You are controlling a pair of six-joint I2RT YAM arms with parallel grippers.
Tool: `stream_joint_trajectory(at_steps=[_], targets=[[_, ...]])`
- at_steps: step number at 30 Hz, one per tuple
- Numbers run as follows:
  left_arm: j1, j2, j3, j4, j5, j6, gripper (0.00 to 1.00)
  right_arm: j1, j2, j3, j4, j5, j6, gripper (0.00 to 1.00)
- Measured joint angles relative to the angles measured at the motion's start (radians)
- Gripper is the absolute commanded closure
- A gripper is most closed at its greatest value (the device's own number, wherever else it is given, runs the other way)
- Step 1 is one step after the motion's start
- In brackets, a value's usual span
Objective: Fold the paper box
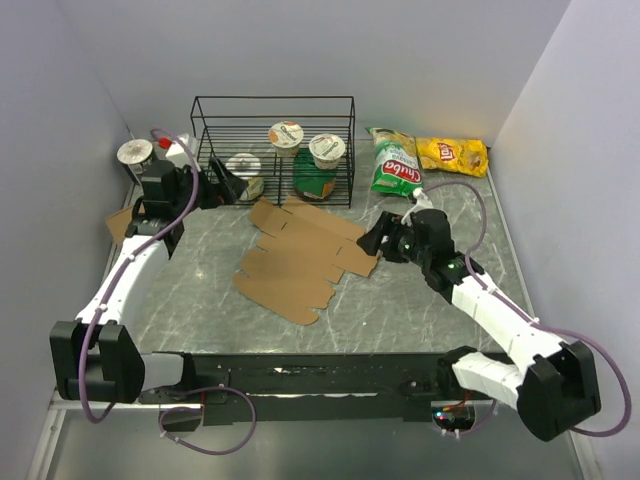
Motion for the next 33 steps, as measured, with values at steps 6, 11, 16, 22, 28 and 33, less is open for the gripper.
stream_joint_trajectory(at_steps=[6, 11, 16, 22, 28, 33], targets=[[-0.108, 0.02, 0.016, -0.125, -0.122, 0.111, 0.04, -0.11, 0.095, -0.042, 0.0, -0.036, 0.059, 0.25], [-0.13, 0.03, 0.018, -0.141, -0.128, 0.13, 0.04, -0.137, 0.196, -0.11, 0.097, -0.066, 0.143, 0.29], [-0.132, 0.08, 0.018, -0.142, -0.14, 0.137, 0.04, -0.137, 0.274, -0.187, 0.177, -0.066, 0.233, 0.31], [-0.133, 0.077, 0.016, -0.14, -0.117, 0.13, 0.04, -0.131, 0.274, -0.274, 0.272, -0.011, 0.302, 0.32], [-0.133, 0.025, 0.015, -0.107, -0.056, 0.109, 0.04, -0.122, 0.291, -0.32, 0.39, 0.029, 0.331, 0.34], [-0.134, 0.001, 0.014, -0.084, -0.011, 0.092, 0.04, -0.099, 0.341, -0.328, 0.498, 0.034, 0.346, 0.36]])
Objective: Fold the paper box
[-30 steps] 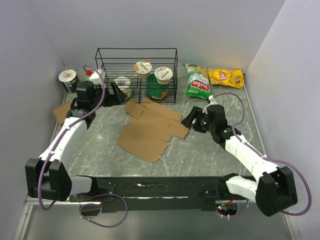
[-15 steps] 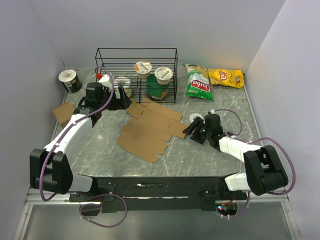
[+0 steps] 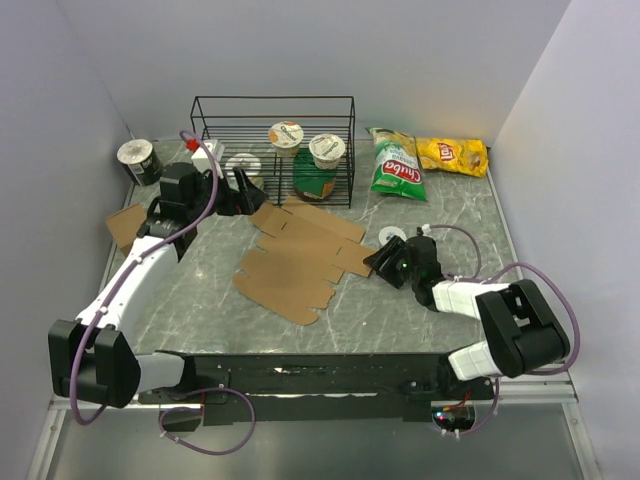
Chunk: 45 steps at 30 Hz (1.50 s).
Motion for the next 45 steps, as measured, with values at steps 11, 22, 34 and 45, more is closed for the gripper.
stream_joint_trajectory(at_steps=[11, 22, 34, 45], targets=[[0.009, -0.072, -0.023, 0.063, 0.083, -0.062, 0.04, 0.026, 0.183, 0.0, 0.295, -0.047, 0.047, 0.49], [0.044, -0.073, -0.049, 0.111, 0.136, -0.114, 0.04, 0.039, 0.193, -0.04, 0.397, -0.036, 0.004, 0.9], [0.099, -0.057, -0.083, 0.179, 0.239, -0.169, 0.04, 0.013, -0.023, -0.042, 0.414, -0.135, -0.141, 1.0], [0.254, -0.045, -0.149, 0.257, 0.403, -0.241, 0.04, -0.143, -0.362, -0.028, 0.259, -0.356, -0.325, 1.0]])
